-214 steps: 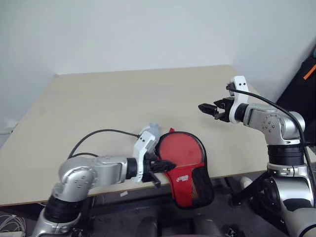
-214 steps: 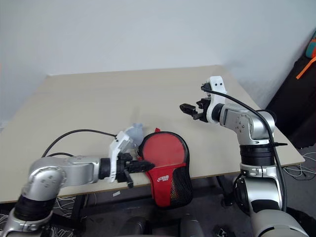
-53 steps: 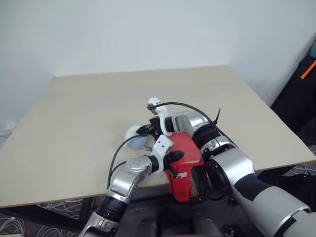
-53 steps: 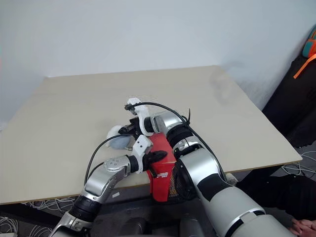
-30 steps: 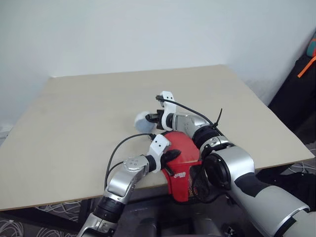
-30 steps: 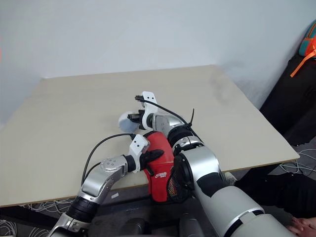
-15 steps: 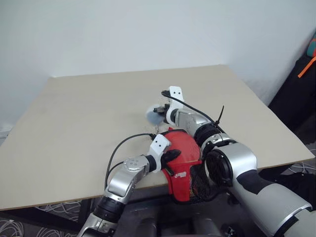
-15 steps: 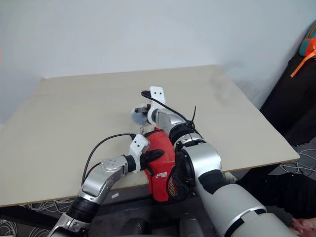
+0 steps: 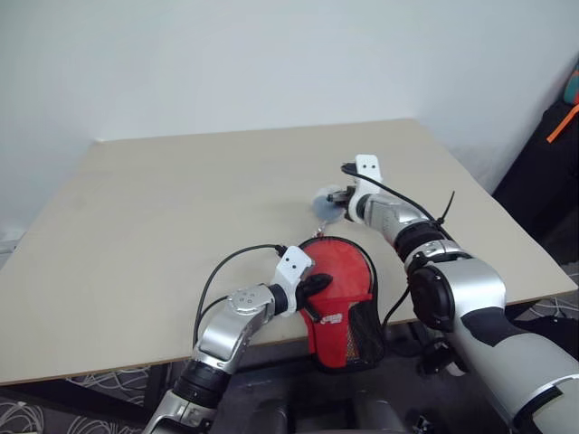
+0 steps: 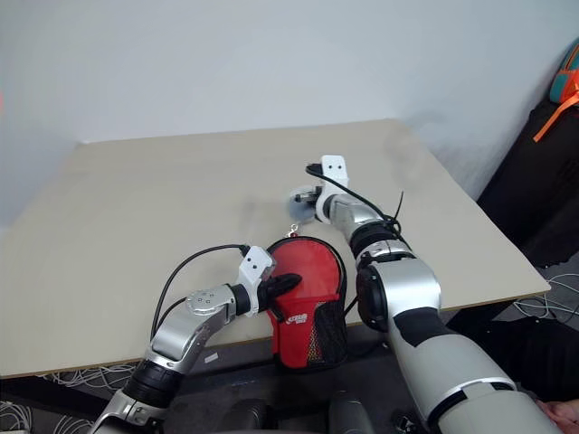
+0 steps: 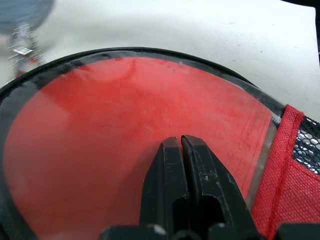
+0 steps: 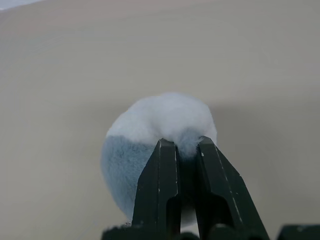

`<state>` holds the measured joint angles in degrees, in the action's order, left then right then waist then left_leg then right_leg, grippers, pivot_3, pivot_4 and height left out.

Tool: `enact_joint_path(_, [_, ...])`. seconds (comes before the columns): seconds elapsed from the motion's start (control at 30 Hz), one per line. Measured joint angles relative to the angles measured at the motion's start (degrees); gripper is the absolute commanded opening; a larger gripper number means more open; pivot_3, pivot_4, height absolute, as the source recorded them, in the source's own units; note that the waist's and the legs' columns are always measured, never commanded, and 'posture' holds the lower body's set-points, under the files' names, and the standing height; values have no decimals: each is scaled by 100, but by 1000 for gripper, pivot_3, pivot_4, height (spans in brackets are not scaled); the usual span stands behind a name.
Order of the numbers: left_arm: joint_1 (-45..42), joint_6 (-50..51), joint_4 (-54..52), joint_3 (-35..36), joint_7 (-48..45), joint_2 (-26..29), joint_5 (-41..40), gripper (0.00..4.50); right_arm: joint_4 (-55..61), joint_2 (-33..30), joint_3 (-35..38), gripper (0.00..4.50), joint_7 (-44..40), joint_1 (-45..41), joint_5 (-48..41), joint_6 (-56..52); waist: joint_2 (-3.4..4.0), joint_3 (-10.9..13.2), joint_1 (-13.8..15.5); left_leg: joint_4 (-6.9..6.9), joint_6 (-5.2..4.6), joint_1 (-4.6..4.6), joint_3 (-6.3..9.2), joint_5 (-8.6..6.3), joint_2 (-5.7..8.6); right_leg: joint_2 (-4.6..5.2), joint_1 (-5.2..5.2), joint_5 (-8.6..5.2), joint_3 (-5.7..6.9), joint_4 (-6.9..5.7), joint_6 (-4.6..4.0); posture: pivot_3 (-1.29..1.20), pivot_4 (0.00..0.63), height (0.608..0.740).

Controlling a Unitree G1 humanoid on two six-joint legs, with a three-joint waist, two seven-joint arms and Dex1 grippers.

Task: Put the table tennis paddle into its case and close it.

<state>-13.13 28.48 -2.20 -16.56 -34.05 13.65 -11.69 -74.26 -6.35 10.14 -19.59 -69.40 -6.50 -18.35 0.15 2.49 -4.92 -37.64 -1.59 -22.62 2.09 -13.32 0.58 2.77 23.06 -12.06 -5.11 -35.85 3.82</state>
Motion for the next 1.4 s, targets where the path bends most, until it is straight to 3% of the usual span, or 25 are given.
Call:
enact_joint_path(0.23, [-9, -25, 52, -2, 32, -47, 5, 0, 1098, -450, -391, 26, -736, 528, 44, -652, 4, -1, 5, -4, -1, 1, -1, 0, 0, 0, -3, 0, -1, 1, 1, 0, 0, 740])
enact_joint_path(0.47, [-115, -53, 210, -32, 54, -130, 10, 0, 3822, -967, -771, 26, -1426, 1745, -165, -2098, 5, -1, 87, -18, -2, -1, 0, -1, 1, 2, -11, -11, 2, 5, 19, 0, 0, 740])
enact_joint_path(0.7, [-162, -114, 299, -41, 57, -150, 13, 0, 5537, -1540, -806, 26, -1569, 2463, -484, -3178, 7, -2, 89, -18, -2, 0, -3, -1, 0, 3, -11, -19, 2, 6, 30, 0, 0, 740])
enact_joint_path(1.1, [-279, -154, 461, -42, 27, -136, 24, 0, 5684, -2246, -885, 26, -1466, 2821, -517, -3458, 7, -1, 135, -21, -3, 0, -9, -1, 1, 3, -12, -20, -2, 8, 31, 0, 0, 740])
enact_joint_path(1.4, [-348, -172, 572, -37, 50, -180, 47, 0, 5978, -2979, -1288, 26, -2191, 3265, -569, -3457, 7, -1, 223, -27, -5, 1, -16, -2, 0, 3, -13, -20, -7, 10, 31, 0, 0, 740])
